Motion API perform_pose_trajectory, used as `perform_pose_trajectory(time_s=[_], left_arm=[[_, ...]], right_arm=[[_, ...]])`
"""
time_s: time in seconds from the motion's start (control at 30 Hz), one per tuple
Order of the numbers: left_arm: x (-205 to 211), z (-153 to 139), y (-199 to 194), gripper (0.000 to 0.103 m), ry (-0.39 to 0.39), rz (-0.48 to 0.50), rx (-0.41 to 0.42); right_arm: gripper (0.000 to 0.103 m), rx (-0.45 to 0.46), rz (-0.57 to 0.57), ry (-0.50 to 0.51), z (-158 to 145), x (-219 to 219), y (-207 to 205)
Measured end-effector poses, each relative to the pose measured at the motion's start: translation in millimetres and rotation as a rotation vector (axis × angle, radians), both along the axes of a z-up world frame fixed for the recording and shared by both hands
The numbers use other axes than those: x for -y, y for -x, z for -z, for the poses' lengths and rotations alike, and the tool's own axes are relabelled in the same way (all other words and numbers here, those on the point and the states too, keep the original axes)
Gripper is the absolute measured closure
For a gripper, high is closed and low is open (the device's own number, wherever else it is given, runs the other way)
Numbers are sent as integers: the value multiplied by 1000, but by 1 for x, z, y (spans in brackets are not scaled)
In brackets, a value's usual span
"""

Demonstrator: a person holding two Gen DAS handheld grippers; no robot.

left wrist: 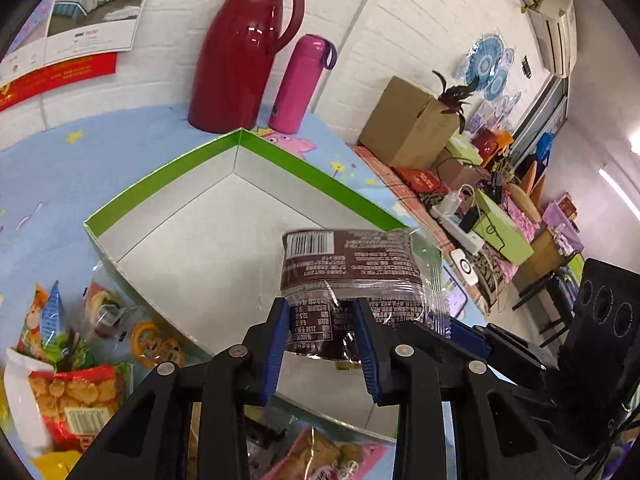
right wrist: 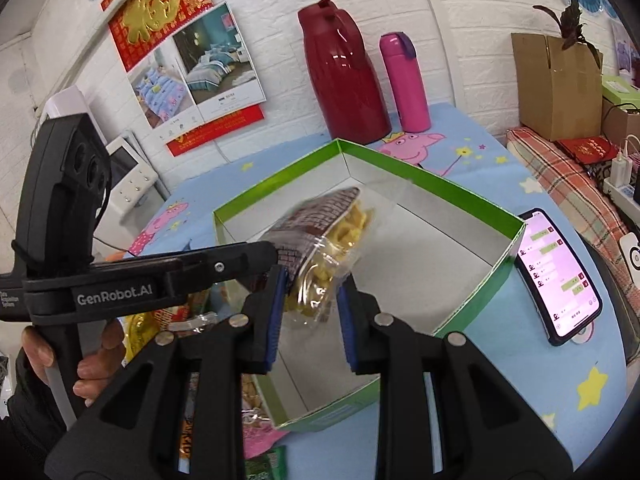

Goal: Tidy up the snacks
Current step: 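Carry both bags over the green box and open both tools to drop them inside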

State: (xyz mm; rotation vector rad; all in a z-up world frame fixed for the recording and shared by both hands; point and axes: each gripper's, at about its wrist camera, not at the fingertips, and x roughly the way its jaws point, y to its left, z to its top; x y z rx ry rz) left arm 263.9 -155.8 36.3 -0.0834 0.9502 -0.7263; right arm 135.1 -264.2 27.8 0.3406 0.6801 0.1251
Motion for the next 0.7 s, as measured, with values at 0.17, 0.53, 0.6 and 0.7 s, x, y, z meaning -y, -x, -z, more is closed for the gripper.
perform_pose_trajectory(time_s=[0.17,0.53,0.6,0.7], left_arm=[[5,17,-7,70,-40,-13,-1],[-40,-4,18,5,-47,-192,100],[-49,-13,29,4,-52,-203,129],[-66,-25,49,4,-50,-206,160]], right_arm=[[73,-57,0,38,18,-1,-11],[14,71,47,207,-22,-14,36],[8,93,39,187,-32,-18,50],[5,125,16,178,-44,-29,71]])
